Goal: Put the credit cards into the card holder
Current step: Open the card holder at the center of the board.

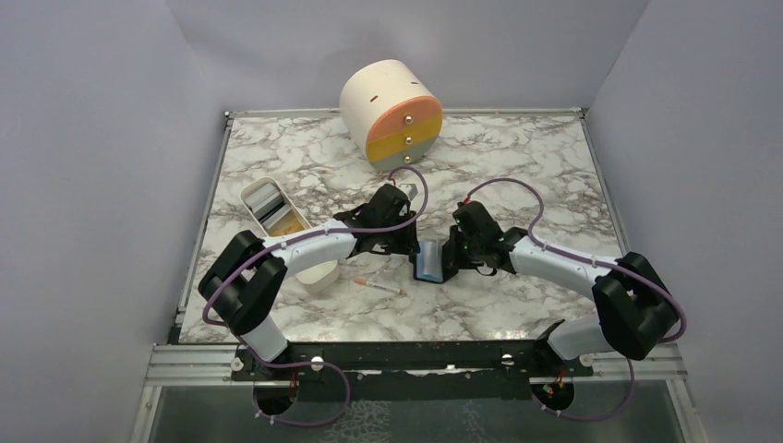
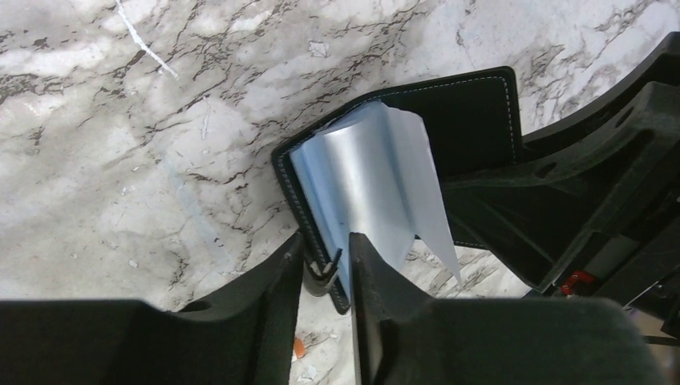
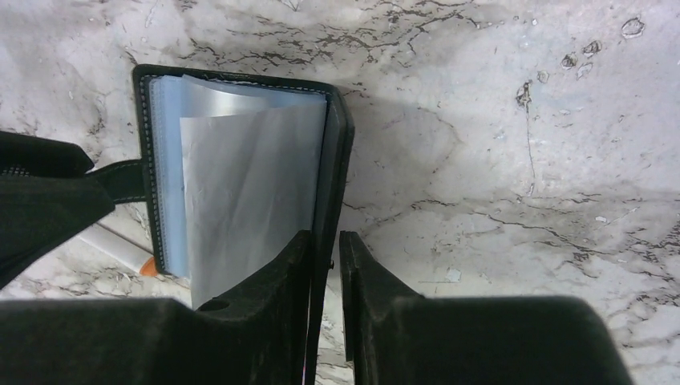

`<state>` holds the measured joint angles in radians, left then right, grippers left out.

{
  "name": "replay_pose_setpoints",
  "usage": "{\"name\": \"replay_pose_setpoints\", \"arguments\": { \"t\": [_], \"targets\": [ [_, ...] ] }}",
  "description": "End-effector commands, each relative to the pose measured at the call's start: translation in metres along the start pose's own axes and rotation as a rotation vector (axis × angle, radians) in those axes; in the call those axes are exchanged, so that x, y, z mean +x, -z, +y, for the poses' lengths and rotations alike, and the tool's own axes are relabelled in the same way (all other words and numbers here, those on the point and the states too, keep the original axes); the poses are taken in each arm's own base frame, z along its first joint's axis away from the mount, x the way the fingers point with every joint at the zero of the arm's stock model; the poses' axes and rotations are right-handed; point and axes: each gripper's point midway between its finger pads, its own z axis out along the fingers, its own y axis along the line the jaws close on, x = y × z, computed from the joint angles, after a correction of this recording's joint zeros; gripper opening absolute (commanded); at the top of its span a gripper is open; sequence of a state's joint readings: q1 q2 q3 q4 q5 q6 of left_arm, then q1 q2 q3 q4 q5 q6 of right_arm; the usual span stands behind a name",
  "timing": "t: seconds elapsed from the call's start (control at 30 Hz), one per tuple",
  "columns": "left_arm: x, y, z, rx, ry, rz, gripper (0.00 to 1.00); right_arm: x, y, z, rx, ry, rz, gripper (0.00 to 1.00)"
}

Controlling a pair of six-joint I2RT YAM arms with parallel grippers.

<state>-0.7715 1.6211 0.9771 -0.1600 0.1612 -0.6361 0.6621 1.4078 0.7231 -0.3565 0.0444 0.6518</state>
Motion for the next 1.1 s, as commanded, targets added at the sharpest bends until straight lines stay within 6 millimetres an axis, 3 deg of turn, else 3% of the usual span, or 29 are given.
{"name": "replay_pose_setpoints", "arguments": {
  "t": [0.0,0.2,0.53,0.8,1.07],
  "targets": [
    [-0.006,0.000,-0.009,0.057,-0.021,-0.024,0.33,-0.016,0.002,0.002,-0.005,0.012,-0.084,0.19],
    [-0.004,-0.007,-0.008,0.072,-0.029,-0.023,0.42,-0.006,-0.002,-0.010,0.029,0.002,-0.077,0.17],
    [0.005,-0.013,0.013,-0.005,-0.048,-0.011,0.52,0.010,-0.010,-0.026,0.073,-0.049,-0.074,0.15],
    [0.012,-0.019,-0.013,0.174,-0.014,0.008,0.54,0.009,-0.010,-0.025,0.069,-0.047,-0.079,0.15],
    [0.018,-0.029,-0.017,0.237,0.043,0.031,0.54,0.011,-0.011,-0.026,0.066,-0.047,-0.075,0.14]
  ]
}}
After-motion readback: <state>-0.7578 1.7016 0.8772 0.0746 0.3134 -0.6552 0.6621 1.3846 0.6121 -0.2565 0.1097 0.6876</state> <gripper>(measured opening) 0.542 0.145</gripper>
